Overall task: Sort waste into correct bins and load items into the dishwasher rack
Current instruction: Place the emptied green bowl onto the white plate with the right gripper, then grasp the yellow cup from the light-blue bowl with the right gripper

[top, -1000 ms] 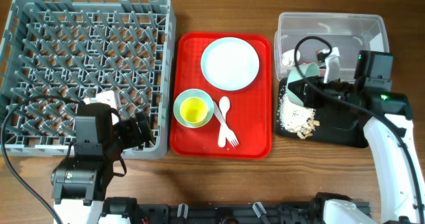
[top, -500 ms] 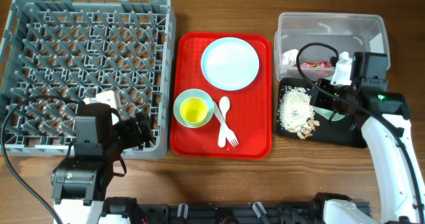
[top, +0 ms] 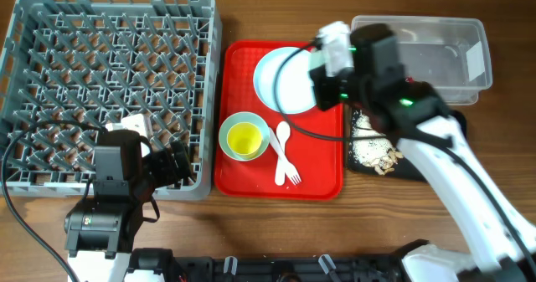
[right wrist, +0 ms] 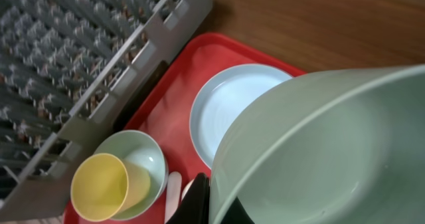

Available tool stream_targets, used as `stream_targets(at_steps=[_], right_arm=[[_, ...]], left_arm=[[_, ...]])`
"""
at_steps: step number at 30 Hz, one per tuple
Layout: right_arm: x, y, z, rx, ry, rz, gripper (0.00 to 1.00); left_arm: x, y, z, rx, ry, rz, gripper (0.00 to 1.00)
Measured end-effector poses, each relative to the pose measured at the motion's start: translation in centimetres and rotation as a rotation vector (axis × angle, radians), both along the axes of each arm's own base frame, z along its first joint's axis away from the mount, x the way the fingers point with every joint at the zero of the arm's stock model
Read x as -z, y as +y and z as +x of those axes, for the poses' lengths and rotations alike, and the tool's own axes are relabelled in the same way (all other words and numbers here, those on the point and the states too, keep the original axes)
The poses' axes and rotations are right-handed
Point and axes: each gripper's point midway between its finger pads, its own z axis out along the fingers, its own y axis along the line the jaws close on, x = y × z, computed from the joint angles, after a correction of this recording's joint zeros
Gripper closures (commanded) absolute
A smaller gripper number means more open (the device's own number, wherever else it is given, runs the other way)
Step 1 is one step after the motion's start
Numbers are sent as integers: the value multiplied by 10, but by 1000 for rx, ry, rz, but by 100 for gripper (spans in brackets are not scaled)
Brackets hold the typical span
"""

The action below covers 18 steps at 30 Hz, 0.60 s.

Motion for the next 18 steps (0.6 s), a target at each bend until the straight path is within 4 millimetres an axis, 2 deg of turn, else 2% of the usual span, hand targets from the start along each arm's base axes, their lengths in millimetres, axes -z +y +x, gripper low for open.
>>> stream_targets(at_steps=[2, 5, 9, 10, 11, 13, 14, 15, 16, 18], right_arm=[[26, 19, 11, -35, 21, -21, 96], [82, 43, 21, -69, 100, -65, 96], [140, 57, 24, -52, 203, -87, 94], [149, 58, 24, -42, 224, -89, 89], [157, 57, 24, -30, 245, -91, 80], [168, 56, 23, -15, 273, -98, 78], [169, 56, 22, -7, 283, -97, 71], [170, 55, 21, -4, 289, -97, 58], [170, 55, 20, -2, 292, -98, 56], [175, 47, 7, 6, 355, -130, 52]], left_arm=[[0, 0, 0, 0, -1, 0, 0], [0, 0, 0, 0, 0, 0, 0], [0, 0, 0, 0, -1, 0, 0], [0, 0, 0, 0, -1, 0, 0], [0, 0, 0, 0, -1, 0, 0], [0, 0, 0, 0, -1, 0, 0], [0, 0, 0, 0, -1, 0, 0], [0, 0, 0, 0, -1, 0, 0], [0, 0, 0, 0, -1, 0, 0], [0, 0, 0, 0, -1, 0, 0]])
